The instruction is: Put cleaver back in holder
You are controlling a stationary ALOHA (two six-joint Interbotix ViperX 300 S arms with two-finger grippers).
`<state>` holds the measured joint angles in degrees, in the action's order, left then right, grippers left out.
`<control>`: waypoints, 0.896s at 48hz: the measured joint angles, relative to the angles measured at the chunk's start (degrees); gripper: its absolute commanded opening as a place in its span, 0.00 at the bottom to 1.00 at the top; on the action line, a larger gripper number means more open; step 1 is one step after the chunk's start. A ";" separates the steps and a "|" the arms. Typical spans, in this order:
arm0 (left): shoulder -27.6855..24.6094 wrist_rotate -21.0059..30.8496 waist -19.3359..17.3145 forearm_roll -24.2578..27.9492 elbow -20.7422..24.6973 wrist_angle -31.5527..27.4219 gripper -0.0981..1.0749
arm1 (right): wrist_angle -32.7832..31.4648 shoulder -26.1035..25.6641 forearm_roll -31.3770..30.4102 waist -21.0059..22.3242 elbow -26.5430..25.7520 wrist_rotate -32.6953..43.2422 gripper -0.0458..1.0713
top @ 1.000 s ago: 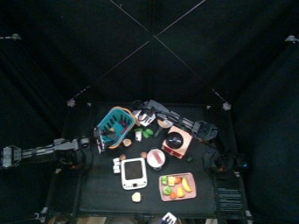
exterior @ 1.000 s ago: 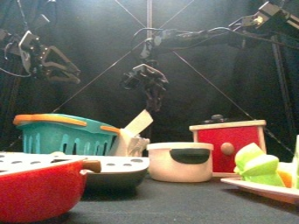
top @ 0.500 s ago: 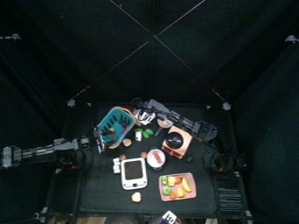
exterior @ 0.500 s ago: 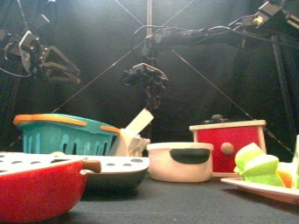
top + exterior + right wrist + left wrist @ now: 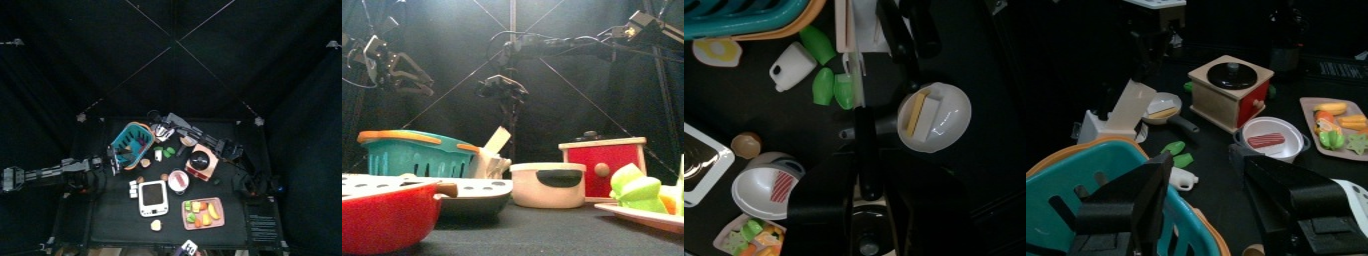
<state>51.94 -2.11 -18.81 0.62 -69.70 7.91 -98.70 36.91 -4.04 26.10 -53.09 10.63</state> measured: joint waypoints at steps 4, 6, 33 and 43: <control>0.00 0.00 0.00 0.00 0.00 0.09 0.82 | 0.00 0.44 -0.18 0.00 -1.32 -0.09 0.62; 0.00 0.00 0.00 -0.09 0.00 0.00 0.82 | 0.00 0.70 -0.09 0.00 -1.93 -0.09 0.64; 0.00 -0.18 0.00 0.00 -0.35 -0.18 0.82 | -1.14 2.37 -0.53 -0.53 -5.54 -0.09 0.75; 0.00 -0.09 0.00 0.70 -0.35 -1.58 0.82 | -1.76 1.41 -0.62 -1.93 -5.36 -0.26 0.75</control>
<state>51.94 -2.20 -18.81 1.32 -70.05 6.33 -100.46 38.32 -4.66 24.17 -58.45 10.37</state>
